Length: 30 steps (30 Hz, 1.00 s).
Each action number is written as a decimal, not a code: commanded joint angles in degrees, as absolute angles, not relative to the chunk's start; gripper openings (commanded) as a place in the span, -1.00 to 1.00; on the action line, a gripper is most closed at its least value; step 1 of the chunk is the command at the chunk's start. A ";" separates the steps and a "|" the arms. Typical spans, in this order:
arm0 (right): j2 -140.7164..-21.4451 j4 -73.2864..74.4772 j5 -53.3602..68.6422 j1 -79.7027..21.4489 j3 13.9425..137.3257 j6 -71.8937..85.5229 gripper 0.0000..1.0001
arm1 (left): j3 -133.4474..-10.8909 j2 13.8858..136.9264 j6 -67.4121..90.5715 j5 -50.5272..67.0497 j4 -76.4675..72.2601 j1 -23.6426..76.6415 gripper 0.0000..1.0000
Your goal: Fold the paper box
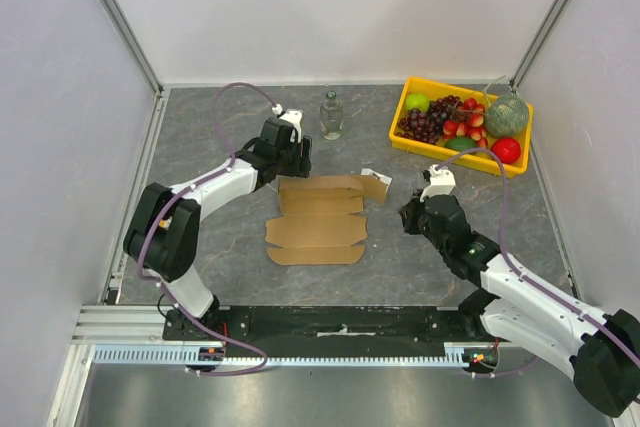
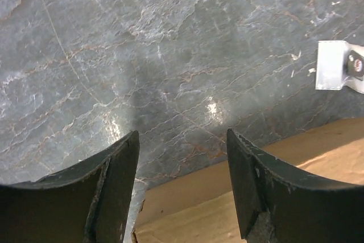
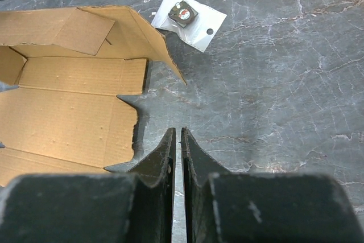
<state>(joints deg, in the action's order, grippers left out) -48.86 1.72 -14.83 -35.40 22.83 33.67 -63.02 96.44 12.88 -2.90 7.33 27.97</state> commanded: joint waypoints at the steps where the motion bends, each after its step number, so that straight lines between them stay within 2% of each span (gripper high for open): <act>1: -49.04 1.32 -14.15 -35.07 22.15 34.01 -0.74 | -64.34 96.42 15.73 -5.27 10.63 27.60 0.37; 20: -51.42 -1.40 -13.01 -34.72 21.36 34.19 -0.74 | -55.11 88.16 19.07 -5.19 12.57 27.68 0.34; 30: -54.49 -7.99 -7.66 -34.63 21.79 31.12 -0.76 | -52.29 77.00 20.92 -9.13 14.50 27.60 0.33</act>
<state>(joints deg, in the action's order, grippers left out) -52.97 -1.80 -11.33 -34.89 21.76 33.26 -51.42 83.05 18.46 -5.74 14.06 27.81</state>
